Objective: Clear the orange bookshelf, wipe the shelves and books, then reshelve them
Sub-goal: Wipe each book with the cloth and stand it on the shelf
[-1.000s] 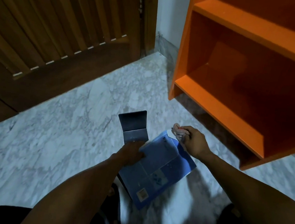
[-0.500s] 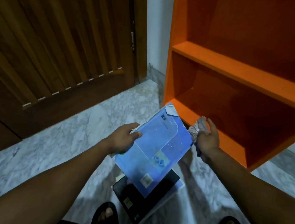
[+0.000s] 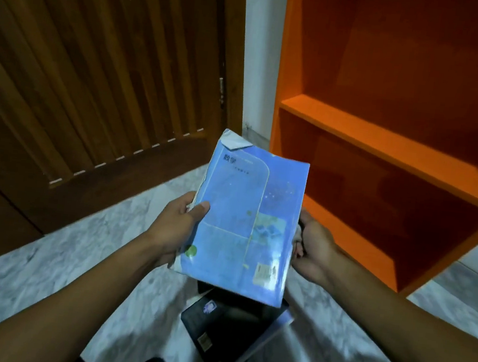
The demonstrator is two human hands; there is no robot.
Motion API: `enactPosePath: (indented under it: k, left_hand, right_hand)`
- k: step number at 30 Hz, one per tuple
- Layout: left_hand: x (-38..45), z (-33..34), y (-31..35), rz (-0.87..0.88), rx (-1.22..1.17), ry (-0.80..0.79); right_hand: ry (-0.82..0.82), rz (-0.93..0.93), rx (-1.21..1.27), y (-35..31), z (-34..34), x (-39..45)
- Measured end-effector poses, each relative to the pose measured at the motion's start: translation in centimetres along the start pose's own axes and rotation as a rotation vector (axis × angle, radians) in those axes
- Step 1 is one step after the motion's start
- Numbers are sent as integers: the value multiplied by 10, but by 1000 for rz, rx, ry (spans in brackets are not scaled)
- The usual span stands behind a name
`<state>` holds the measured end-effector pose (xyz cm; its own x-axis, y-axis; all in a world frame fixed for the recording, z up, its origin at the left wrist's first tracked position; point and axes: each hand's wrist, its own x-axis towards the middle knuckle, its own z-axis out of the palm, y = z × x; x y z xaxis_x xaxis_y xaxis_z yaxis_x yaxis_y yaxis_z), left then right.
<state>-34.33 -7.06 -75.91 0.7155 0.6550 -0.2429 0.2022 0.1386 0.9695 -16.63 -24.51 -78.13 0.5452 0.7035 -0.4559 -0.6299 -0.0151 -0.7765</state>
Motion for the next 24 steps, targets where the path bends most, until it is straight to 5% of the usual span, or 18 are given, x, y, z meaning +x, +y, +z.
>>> enactPosePath:
  k: [7,16,24]
  left_hand:
    - [-3,26,-10,158,227,63]
    - [0,24,0,-28,-177,-148]
    - [-8,26,0,-80,-322,-262]
  right_hand:
    - [-39,-86,24,-7,4,-7]
    - [-144,-178,19,-22,-4,-12]
    - [-297,-6,90,-31,6,-16]
